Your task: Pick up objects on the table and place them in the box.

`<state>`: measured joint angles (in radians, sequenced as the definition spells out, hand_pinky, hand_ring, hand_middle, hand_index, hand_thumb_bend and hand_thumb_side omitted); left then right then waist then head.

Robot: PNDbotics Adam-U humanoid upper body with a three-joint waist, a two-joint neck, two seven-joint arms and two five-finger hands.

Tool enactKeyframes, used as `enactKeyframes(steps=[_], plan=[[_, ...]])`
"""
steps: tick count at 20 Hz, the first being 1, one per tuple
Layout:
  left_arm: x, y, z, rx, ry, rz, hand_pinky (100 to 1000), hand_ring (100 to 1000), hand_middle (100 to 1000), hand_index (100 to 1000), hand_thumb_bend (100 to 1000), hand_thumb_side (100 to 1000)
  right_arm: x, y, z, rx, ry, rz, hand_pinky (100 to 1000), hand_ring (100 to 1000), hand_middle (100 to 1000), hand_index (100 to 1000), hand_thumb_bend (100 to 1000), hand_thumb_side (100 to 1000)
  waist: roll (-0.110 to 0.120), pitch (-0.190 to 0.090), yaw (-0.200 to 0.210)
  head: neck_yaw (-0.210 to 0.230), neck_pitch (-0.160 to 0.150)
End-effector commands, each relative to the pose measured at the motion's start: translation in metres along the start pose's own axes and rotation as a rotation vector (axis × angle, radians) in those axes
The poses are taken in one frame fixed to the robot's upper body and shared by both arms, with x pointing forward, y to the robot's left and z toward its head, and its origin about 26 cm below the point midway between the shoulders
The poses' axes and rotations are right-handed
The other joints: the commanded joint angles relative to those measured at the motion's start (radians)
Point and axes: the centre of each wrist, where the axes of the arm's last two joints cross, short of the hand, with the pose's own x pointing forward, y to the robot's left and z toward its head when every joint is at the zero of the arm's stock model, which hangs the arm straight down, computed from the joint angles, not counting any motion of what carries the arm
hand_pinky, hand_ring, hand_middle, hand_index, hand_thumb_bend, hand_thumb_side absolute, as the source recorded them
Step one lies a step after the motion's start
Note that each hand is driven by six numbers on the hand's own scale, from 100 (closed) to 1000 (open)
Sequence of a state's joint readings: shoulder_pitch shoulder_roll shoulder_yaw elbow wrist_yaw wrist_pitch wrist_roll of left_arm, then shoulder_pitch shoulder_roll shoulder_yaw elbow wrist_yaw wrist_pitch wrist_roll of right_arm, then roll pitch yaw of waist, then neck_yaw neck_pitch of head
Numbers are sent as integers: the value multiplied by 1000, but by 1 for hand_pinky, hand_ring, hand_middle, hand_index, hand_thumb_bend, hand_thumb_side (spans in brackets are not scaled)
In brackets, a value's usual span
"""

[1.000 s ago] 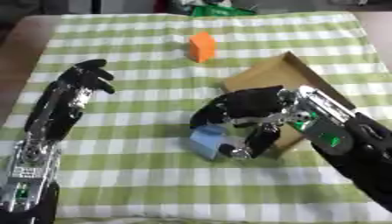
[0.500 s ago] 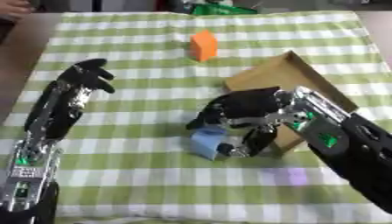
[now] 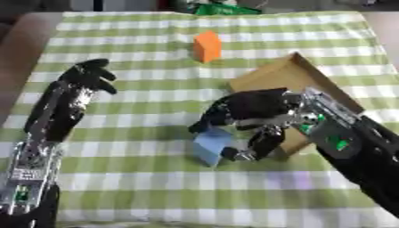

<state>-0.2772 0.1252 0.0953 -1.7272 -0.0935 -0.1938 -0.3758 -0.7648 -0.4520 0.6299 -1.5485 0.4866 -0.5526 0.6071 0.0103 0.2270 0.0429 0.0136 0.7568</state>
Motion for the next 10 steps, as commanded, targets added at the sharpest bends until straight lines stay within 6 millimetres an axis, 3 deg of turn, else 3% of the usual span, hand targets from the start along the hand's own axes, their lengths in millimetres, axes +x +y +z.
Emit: enactKeyframes(steps=[1,9,10], plan=[[7,6,-2,-7,-18,-29,700,558,615,841,144,729,4,-22,15,117,-111,131,848,767,425,964,100,131,-1,-23,-3,2,10],[6,8,0,2,-7,-32,700,558,615,841,143,729,10,-39,46,49,-31,106,846,768,426,963,100,100,-2,-31,-24,7,6],[6,8,1,3,-6,-32,700,558,615,841,143,729,10,-39,51,40,-11,98,846,767,425,964,100,128,-2,-31,-28,7,4]])
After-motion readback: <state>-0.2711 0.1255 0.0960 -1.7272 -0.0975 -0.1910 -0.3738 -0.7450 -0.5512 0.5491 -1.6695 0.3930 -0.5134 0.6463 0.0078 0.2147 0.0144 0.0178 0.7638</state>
